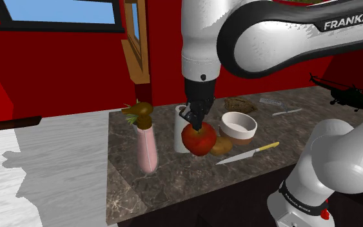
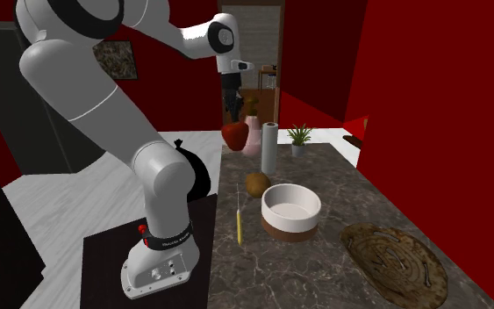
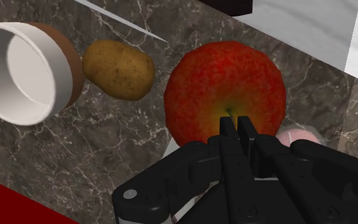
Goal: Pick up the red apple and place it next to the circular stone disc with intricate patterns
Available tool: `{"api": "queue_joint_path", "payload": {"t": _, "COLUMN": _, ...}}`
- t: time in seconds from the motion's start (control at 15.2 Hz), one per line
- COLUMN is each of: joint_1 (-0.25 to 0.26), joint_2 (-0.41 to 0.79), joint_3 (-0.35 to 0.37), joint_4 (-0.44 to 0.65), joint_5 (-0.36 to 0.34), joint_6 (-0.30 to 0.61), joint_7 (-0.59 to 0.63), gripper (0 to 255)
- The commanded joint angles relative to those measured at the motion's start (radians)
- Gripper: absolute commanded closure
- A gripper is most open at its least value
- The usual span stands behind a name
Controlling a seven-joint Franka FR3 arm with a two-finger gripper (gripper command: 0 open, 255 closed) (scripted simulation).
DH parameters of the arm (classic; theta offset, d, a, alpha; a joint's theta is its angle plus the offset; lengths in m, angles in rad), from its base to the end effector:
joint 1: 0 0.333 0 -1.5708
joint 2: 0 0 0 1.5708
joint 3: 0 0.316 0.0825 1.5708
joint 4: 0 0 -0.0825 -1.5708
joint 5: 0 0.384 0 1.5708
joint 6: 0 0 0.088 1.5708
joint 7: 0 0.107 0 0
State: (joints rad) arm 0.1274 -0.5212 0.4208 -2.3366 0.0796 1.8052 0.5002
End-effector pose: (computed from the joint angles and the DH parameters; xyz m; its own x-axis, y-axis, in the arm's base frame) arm 0.3318 0.2291 0.5071 0.9994 -0.0264 0.0223 -0.0291 -0.9906 0.1337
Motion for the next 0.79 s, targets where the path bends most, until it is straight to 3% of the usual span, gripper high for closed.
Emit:
{"api": "queue_joint_path", "payload": {"t": 0.0, "joint_1": -0.001, "joint_2": -0.001, "joint_3": -0.004, "joint_4": 0.024, "joint_5": -0.002, "joint_6": -0.025, "joint_7": -0.002, "gripper": 255}}
{"api": "queue_joint_path", "payload": {"t": 0.73, "joint_1": -0.010, "joint_2": 0.003, "joint_3": -0.021, "joint_4": 0.174, "joint_5": -0.014, "joint_6": -0.171, "joint_7": -0.013, "gripper": 255}}
